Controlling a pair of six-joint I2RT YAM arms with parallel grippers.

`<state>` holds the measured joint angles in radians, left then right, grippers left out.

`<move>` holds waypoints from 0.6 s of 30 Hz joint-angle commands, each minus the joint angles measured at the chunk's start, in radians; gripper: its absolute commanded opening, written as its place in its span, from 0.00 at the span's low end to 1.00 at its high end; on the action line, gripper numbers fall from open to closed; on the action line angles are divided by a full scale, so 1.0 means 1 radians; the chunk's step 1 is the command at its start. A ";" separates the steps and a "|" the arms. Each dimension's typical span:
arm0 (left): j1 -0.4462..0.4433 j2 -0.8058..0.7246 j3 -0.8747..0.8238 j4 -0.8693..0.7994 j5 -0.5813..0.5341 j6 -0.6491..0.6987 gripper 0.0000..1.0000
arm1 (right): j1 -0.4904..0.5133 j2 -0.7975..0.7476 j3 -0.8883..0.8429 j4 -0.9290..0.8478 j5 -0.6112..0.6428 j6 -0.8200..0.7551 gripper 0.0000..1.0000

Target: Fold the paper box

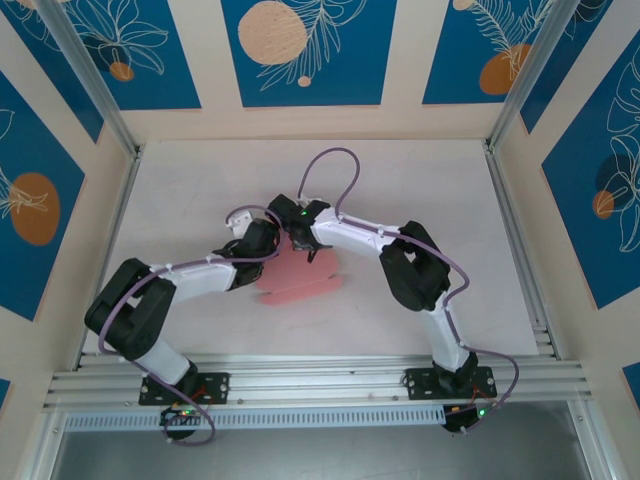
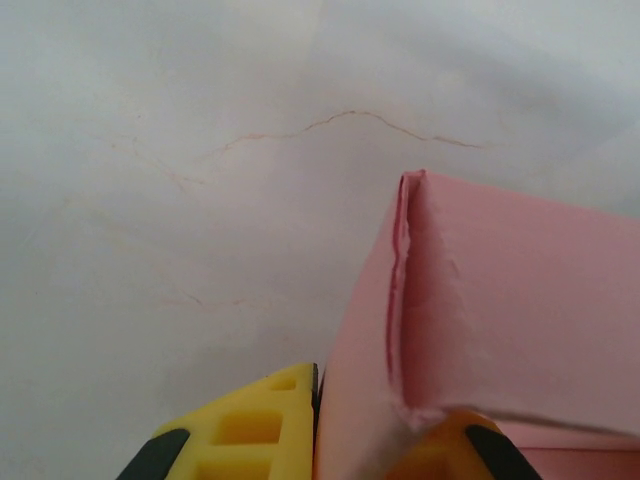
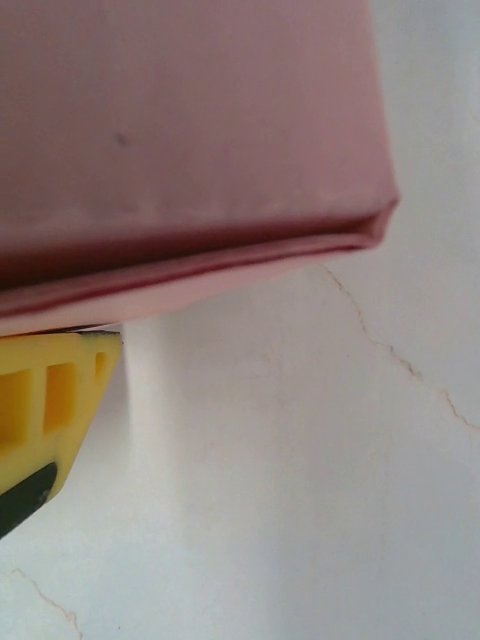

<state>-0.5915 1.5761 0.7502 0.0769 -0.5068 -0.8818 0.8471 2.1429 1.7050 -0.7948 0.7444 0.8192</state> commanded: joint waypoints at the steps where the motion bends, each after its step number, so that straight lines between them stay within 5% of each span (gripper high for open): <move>1: 0.060 0.011 0.013 -0.151 -0.337 -0.171 0.00 | -0.070 0.055 -0.034 -0.256 0.216 0.072 0.03; 9: 0.071 0.024 0.017 -0.132 -0.332 -0.147 0.00 | -0.050 0.040 -0.031 -0.233 0.149 0.051 0.03; 18: 0.070 -0.067 -0.043 0.079 -0.083 0.095 0.43 | -0.044 0.038 0.013 -0.225 0.082 -0.023 0.03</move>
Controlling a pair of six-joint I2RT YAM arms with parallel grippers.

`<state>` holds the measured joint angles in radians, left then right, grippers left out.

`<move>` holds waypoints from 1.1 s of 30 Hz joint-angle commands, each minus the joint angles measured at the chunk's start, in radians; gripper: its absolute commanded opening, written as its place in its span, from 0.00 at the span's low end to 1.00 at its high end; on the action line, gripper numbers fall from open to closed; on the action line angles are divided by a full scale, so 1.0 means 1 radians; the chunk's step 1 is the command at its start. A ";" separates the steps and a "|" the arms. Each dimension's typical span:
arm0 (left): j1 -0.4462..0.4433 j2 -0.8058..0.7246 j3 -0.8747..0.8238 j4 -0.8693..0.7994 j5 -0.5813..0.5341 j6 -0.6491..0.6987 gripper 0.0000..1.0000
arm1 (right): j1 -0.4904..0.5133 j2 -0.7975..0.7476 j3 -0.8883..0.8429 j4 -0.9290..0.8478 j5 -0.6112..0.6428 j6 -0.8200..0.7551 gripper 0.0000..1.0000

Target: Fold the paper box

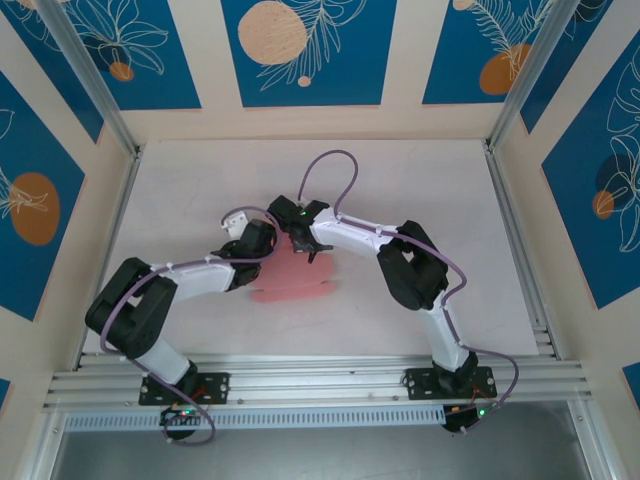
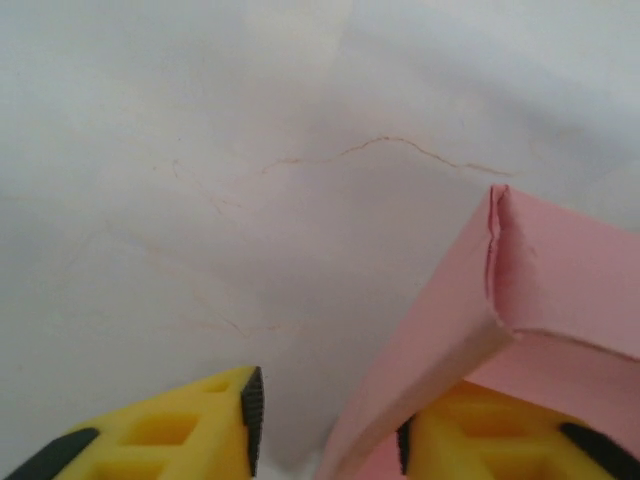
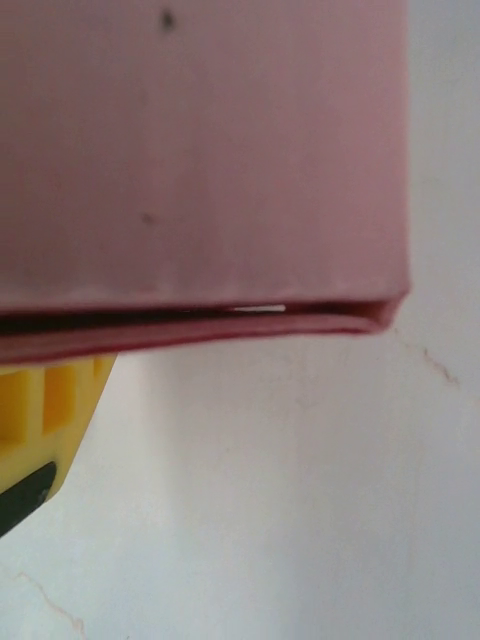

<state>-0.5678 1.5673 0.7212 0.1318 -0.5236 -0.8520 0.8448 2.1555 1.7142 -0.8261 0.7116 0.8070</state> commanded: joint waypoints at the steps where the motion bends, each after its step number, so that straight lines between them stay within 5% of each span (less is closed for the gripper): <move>1: 0.047 -0.070 -0.015 0.023 -0.042 0.079 0.45 | -0.041 0.021 0.008 -0.193 0.106 -0.024 0.03; 15: 0.072 -0.328 0.017 -0.108 0.137 0.264 0.77 | -0.093 -0.018 0.067 -0.222 -0.092 -0.327 0.02; 22: 0.285 -0.251 0.170 -0.233 0.730 0.521 0.78 | -0.130 -0.076 0.032 -0.244 -0.314 -0.691 0.00; 26: 0.304 -0.159 0.280 -0.358 0.842 0.620 0.78 | -0.150 -0.073 0.033 -0.276 -0.405 -0.802 0.01; 33: 0.304 -0.118 0.271 -0.322 0.974 0.550 0.75 | -0.181 0.053 0.138 -0.379 -0.442 -0.863 0.00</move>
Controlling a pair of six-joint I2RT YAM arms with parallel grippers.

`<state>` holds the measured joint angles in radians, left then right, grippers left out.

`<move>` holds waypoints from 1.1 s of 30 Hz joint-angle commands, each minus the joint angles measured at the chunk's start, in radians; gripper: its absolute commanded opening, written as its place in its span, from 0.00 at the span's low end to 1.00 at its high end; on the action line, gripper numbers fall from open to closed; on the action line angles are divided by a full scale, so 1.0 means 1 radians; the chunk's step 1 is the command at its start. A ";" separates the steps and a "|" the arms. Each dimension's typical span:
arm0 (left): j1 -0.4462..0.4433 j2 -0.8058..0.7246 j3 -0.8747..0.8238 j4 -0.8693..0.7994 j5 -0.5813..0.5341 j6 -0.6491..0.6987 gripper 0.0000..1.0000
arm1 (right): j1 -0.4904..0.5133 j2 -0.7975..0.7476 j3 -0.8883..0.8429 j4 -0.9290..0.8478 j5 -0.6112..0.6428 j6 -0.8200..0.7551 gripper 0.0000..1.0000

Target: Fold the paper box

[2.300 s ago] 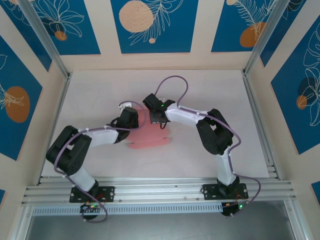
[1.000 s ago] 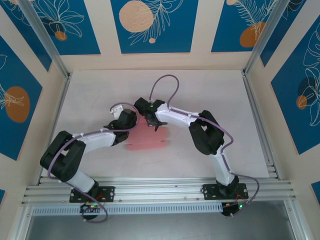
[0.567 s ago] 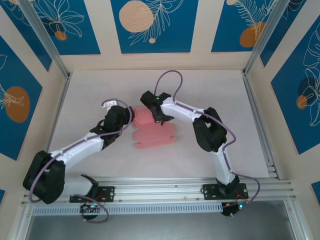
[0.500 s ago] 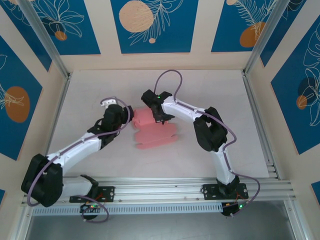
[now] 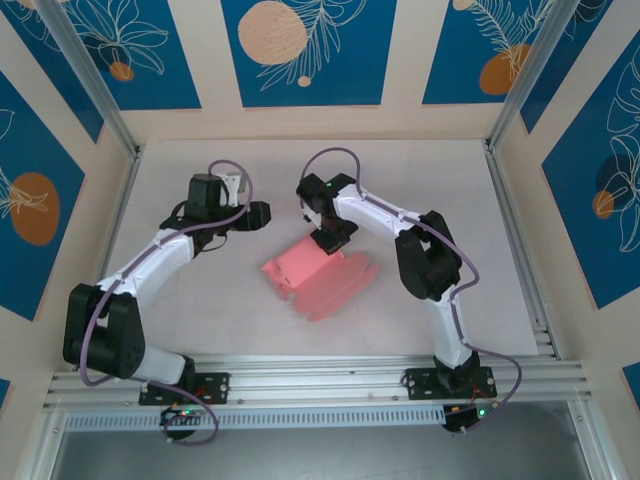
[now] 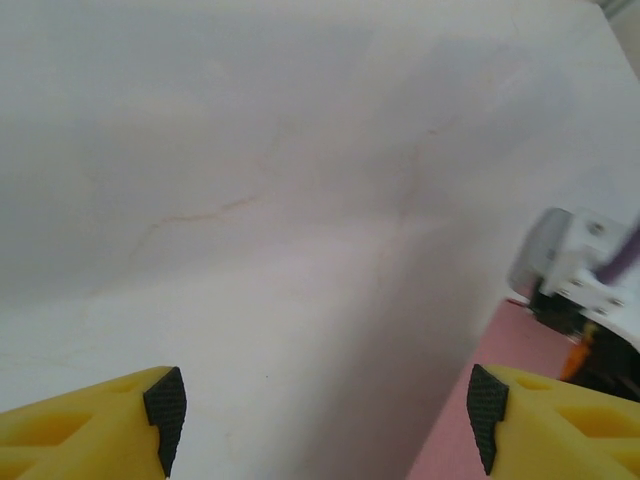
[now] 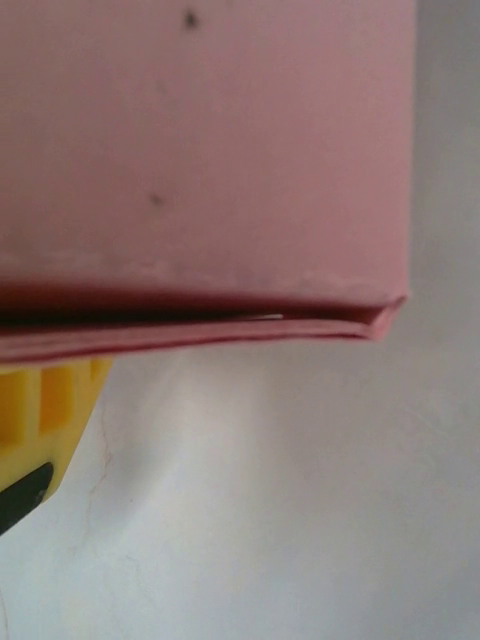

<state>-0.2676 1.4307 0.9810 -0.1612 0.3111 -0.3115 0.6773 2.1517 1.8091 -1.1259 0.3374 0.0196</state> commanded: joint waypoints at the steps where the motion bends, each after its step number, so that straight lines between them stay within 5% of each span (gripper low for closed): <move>1: 0.004 0.022 0.004 -0.032 0.160 0.011 0.75 | -0.015 0.070 0.054 -0.085 -0.072 -0.080 0.00; 7: -0.016 0.039 -0.054 -0.029 0.208 0.018 0.75 | -0.027 0.128 0.146 -0.112 -0.044 -0.074 0.02; 17: -0.025 -0.006 -0.141 0.003 0.084 -0.113 0.72 | -0.044 0.238 0.247 -0.103 -0.004 -0.058 0.08; 26: -0.056 0.032 -0.072 0.021 0.186 0.065 0.74 | -0.043 0.228 0.292 -0.128 -0.033 -0.074 0.00; 30: -0.115 0.099 -0.001 -0.067 0.094 0.191 0.69 | -0.032 0.193 0.297 -0.130 -0.044 -0.083 0.00; 33: -0.153 0.134 0.014 -0.090 0.026 0.236 0.66 | -0.022 0.173 0.300 -0.133 -0.034 -0.086 0.10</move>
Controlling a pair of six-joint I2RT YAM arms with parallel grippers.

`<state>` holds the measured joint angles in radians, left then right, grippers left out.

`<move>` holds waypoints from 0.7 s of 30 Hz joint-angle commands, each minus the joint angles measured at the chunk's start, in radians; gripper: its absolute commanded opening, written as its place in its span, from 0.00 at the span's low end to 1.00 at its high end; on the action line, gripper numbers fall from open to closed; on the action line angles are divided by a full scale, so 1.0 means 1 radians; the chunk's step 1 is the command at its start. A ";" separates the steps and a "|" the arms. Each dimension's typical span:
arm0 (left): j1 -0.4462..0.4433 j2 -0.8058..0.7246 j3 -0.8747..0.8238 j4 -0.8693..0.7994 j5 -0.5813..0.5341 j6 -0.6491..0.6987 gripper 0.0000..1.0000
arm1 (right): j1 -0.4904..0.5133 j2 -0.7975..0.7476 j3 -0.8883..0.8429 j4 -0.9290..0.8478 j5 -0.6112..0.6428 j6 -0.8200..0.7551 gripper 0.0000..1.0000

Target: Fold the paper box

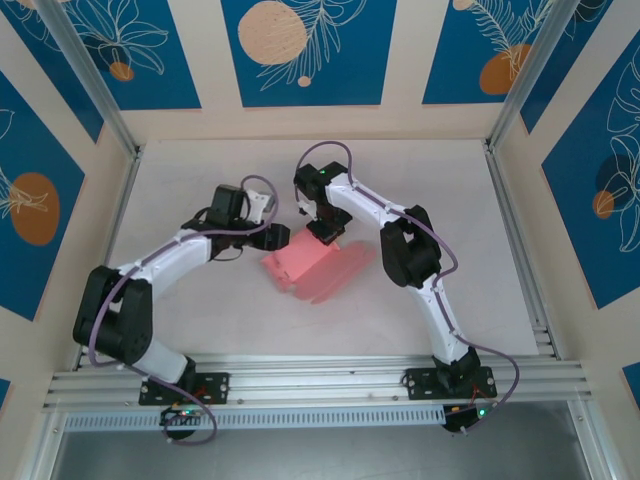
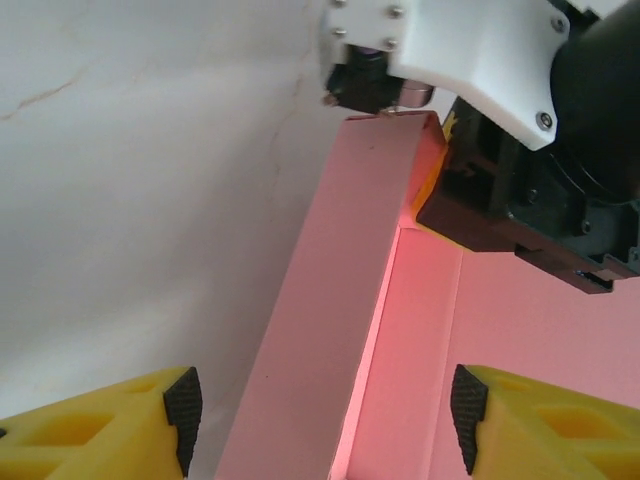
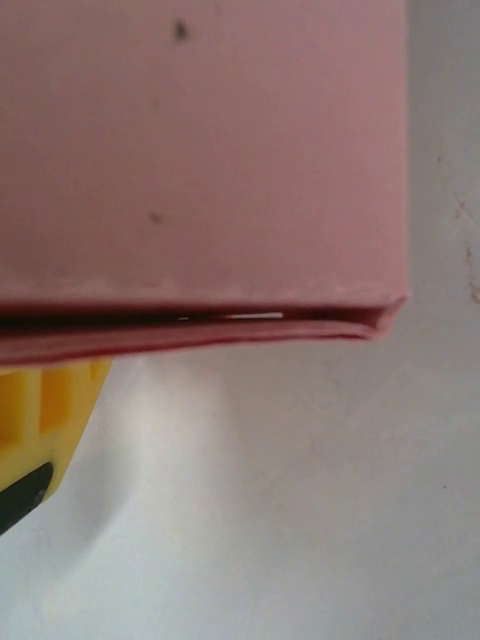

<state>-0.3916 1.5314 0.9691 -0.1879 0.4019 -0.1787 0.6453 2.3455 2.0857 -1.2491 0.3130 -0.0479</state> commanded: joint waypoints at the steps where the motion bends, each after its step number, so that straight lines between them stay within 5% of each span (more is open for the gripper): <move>1: -0.035 0.039 0.027 -0.062 -0.076 0.105 0.64 | 0.013 -0.028 0.024 -0.010 -0.009 -0.018 0.14; 6: -0.036 0.060 0.033 -0.057 -0.108 0.104 0.56 | 0.019 -0.064 0.019 -0.003 -0.014 -0.017 0.39; 12: -0.036 0.072 0.051 -0.062 -0.145 0.092 0.51 | 0.027 -0.099 0.023 0.017 -0.021 -0.012 0.54; 21: -0.036 0.104 0.070 -0.058 -0.178 0.056 0.40 | 0.030 -0.131 0.079 -0.007 0.014 0.000 0.62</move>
<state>-0.4286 1.6188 1.0111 -0.2264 0.2523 -0.1066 0.6685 2.2681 2.1315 -1.2270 0.3145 -0.0566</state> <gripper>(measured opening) 0.410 0.614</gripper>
